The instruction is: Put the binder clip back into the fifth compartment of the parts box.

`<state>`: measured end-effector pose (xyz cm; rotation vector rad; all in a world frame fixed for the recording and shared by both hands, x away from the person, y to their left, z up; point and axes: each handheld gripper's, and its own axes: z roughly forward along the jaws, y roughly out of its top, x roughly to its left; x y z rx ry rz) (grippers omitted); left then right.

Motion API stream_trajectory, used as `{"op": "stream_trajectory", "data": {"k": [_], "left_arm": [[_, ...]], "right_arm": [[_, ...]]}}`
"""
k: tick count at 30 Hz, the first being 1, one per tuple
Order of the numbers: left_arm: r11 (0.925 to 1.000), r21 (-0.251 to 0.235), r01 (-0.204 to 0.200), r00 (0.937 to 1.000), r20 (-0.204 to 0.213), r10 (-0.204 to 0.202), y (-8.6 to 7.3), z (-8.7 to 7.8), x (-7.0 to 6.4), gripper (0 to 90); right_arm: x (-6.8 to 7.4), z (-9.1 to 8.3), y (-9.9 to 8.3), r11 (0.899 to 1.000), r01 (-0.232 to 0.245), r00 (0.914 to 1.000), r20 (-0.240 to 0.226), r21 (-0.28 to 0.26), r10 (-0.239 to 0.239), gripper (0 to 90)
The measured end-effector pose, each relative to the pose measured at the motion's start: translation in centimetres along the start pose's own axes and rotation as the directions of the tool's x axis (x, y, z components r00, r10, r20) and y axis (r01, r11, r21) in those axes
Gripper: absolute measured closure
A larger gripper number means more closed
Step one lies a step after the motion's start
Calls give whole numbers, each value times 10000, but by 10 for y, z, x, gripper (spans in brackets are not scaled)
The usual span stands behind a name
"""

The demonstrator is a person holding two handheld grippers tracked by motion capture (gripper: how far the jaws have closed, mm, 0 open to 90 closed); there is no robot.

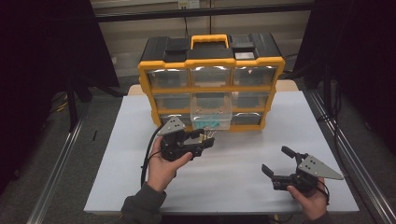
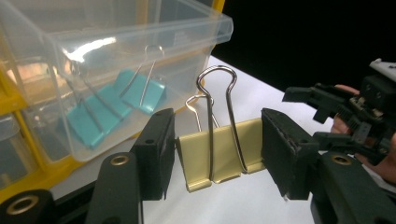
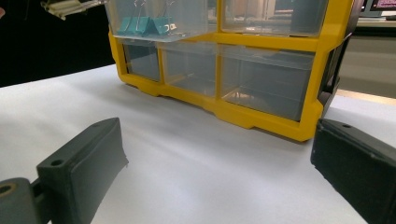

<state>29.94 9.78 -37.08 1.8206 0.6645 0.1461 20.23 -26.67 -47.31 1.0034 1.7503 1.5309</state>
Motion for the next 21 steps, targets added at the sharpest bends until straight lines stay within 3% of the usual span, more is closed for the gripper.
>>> {"op": "stream_trajectory", "data": {"k": [21], "left_arm": [[9983,-567,-118,9998,140,126,42,-11,1,467]], "right_arm": [[0,0,0,10000,17,10000,1,5,-17,20]]}}
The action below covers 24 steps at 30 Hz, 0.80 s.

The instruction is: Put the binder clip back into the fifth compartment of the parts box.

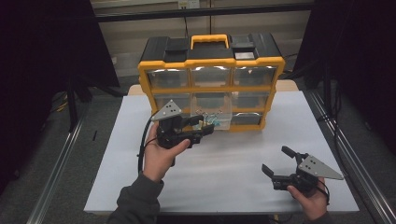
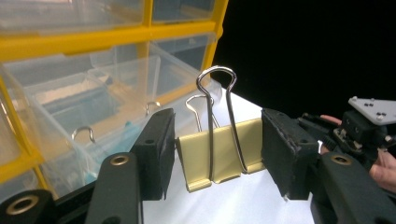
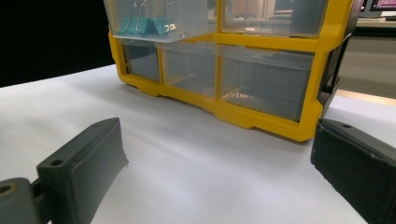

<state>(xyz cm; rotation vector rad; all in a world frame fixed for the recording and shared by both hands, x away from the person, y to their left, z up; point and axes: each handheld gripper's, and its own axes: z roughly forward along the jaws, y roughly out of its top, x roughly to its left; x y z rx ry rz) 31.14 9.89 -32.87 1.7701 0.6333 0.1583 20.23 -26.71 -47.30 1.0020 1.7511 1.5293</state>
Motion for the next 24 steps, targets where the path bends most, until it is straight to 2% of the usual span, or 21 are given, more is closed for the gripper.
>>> {"op": "stream_trajectory", "data": {"k": [7,11,15,16,22,24], "left_arm": [[9992,-401,53,10000,-17,-54,15,3,6,467],[9993,-380,64,9994,-348,-78,20,8,12,467],[9990,-455,-2,9991,-434,-18,23,15,18,467],[9991,-414,-18,9981,-623,-8,24,17,19,467],[9992,-371,-139,9964,-838,107,23,29,27,467],[9994,-346,-96,9946,-1039,60,23,32,28,467]], "right_arm": [[0,0,0,10000,-1,10000,-13,34,1,20],[0,0,0,10000,-19,10000,3,10,19,20],[0,0,0,10000,-46,10000,0,23,46,20],[0,0,0,10000,-53,10000,-6,36,53,20],[0,1,0,10000,-32,10000,-1,-7,32,20],[0,0,1,10000,-24,10000,22,17,24,21]]}}
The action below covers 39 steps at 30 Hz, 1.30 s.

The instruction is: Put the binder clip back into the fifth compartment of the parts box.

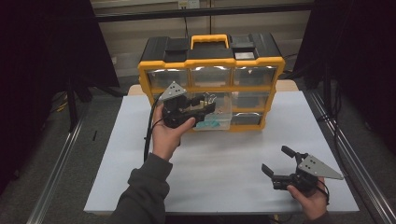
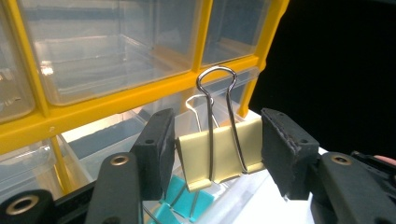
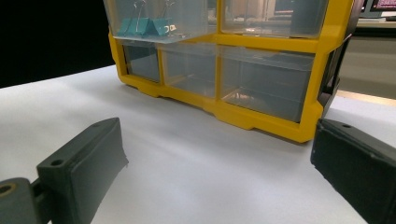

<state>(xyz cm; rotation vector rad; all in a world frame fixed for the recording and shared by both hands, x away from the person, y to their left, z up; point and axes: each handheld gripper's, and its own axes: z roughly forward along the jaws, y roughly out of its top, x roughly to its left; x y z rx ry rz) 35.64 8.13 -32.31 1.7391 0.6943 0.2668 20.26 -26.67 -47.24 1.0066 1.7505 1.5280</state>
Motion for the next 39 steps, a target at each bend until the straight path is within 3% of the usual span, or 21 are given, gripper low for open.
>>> {"op": "stream_trajectory", "data": {"k": [2,5,9,11,13,14,15,17,24,34,39], "left_arm": [[10000,-10,5,10000,89,-5,-1,3,2,466],[10000,57,-79,9997,-241,81,-1,8,2,467],[10000,-35,-53,9996,-261,52,-2,14,4,466],[9997,141,-222,9992,-322,226,-4,17,6,466],[9994,130,-319,9991,-260,322,-5,19,7,385],[9991,153,-398,9974,-589,407,-5,18,5,320],[9990,23,-435,9984,-360,436,-5,18,6,293],[9988,69,-483,9973,-543,486,-4,14,4,269],[9984,-249,-511,9976,-491,498,-5,-11,4,103],[9966,-439,-695,9936,-921,652,-40,-54,12,69],[9975,-469,-529,9946,-919,484,-60,-68,17,52]], "right_arm": [[0,0,0,10000,29,10000,-11,-17,-29,21],[0,0,0,10000,-7,10000,-17,-19,7,21],[0,-1,0,10000,-16,10000,-22,7,16,21],[0,-1,0,10000,-32,10000,-8,-16,32,20],[0,0,0,10000,-3,10000,-12,-31,3,20],[-1,0,0,10000,6,10000,-19,-29,-6,20],[-1,0,0,10000,16,10000,-4,-29,-16,20],[-1,1,0,10000,5,10000,-14,-12,-5,20],[-1,-1,0,10000,-25,10000,-3,24,25,20],[-1,-2,0,10000,-30,10000,60,-8,30,20],[0,-1,-1,10000,28,10000,-8,25,-28,20]]}}
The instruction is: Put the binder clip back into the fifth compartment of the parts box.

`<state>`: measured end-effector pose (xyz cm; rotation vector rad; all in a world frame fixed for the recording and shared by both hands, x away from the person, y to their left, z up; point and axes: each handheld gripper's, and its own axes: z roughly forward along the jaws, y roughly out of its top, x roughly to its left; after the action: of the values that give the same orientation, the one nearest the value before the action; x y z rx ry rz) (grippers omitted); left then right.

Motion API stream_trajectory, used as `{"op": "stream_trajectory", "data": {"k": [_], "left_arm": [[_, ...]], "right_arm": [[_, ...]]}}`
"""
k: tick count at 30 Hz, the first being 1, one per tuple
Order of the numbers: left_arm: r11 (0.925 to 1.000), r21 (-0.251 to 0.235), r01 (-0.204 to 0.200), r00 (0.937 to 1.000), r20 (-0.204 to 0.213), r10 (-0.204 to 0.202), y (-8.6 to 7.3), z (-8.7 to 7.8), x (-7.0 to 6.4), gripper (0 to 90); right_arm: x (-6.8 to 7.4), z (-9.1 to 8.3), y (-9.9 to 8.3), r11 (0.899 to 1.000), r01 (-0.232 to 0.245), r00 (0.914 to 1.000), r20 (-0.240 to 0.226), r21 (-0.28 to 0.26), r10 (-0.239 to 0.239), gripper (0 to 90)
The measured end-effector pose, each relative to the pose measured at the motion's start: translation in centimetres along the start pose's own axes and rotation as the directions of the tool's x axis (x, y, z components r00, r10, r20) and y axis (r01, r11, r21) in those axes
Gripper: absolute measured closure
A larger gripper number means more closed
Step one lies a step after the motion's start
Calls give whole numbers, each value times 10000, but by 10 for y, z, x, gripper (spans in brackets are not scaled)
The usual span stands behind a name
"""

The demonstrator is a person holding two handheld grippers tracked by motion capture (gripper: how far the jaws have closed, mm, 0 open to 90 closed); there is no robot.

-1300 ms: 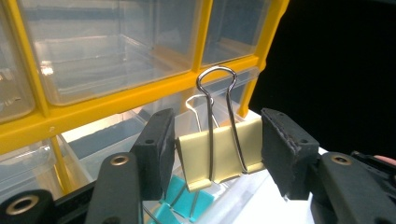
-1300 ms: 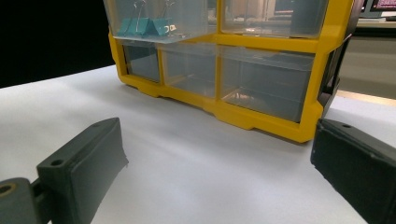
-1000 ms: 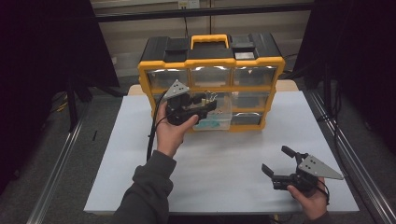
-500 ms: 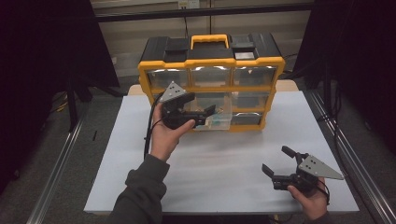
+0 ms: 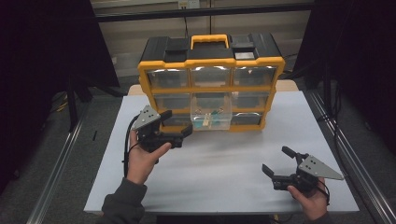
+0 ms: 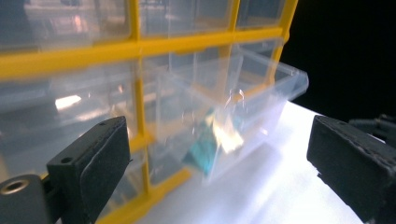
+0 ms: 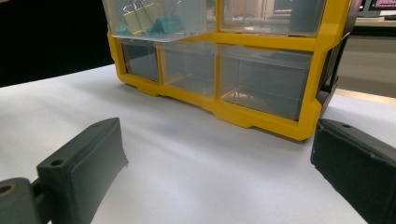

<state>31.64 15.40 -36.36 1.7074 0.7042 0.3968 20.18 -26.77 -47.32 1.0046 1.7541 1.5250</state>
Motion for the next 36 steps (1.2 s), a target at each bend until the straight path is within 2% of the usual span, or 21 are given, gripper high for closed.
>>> {"op": "stream_trajectory", "data": {"k": [2,7,8,9,13,18,19,20,21,23,24,25,26,27,28,29,30,31,34,35,36], "left_arm": [[10000,0,-7,9999,-127,8,-7,-5,3,52],[9999,-42,127,9999,-90,-127,-26,-13,8,44],[10000,20,76,9998,-200,-76,-29,-15,9,42],[9999,-57,142,9999,-66,-142,-33,-16,10,41],[9997,23,237,9995,-195,-237,-44,-21,14,42],[9992,2,400,9978,-537,-399,-54,-26,16,43],[9993,132,356,9991,-219,-353,-56,-27,19,42],[9991,86,426,9977,-538,-421,-58,-28,18,42],[9992,183,365,9990,-253,-361,-60,-29,20,42],[9990,184,408,9970,-665,-395,-63,-32,20,43],[9989,149,448,9965,-716,-436,-65,-33,21,44],[9991,181,384,9986,-376,-377,-67,-35,23,44],[9989,170,438,9964,-728,-425,-69,-36,22,44],[9990,227,391,9967,-727,-374,-71,-38,24,44],[9990,251,380,9982,-470,-368,-72,-40,26,43],[9988,218,440,9961,-778,-422,-74,-42,26,43],[9988,167,451,9978,-488,-442,-76,-44,28,42],[9989,194,438,9958,-814,-421,-77,-46,28,42],[9994,172,290,9961,-841,-274,-82,-52,29,42],[9993,55,374,9974,-610,-370,-84,-53,31,42],[9993,75,374,9968,-706,-368,-85,-55,31,42]], "right_arm": [[0,0,0,10000,28,10000,-5,-31,-28,20],[0,1,0,10000,-19,10000,14,-40,19,20],[0,1,0,10000,9,10000,6,-26,-9,20],[0,1,0,10000,18,10000,-8,-36,-18,20],[0,0,0,10000,1,10000,25,-12,-1,21],[0,1,0,10000,-11,10000,14,18,11,20],[0,1,0,10000,-15,10000,-1,1,15,21],[0,1,0,10000,-8,10000,0,-3,8,20],[0,1,0,10000,2,10000,11,-6,-2,20],[0,1,0,10000,13,10000,20,-3,-13,20],[0,0,0,10000,-24,10000,36,21,24,20],[0,0,0,10000,-43,10000,41,7,42,20],[0,0,0,10000,1,10000,40,-4,-1,20],[-1,0,0,10000,18,10000,40,-20,-18,21],[0,0,0,10000,-11,10000,56,-37,11,20],[-1,0,0,10000,15,10000,46,-22,-15,20],[-1,0,0,10000,19,10000,40,-27,-19,20],[0,0,0,10000,4,10000,33,-21,-4,20],[0,0,0,10000,9,10000,-10,-4,-9,20],[0,0,0,10000,48,10000,21,-23,-48,21],[0,0,0,10000,41,10000,-6,-27,-41,20]]}}
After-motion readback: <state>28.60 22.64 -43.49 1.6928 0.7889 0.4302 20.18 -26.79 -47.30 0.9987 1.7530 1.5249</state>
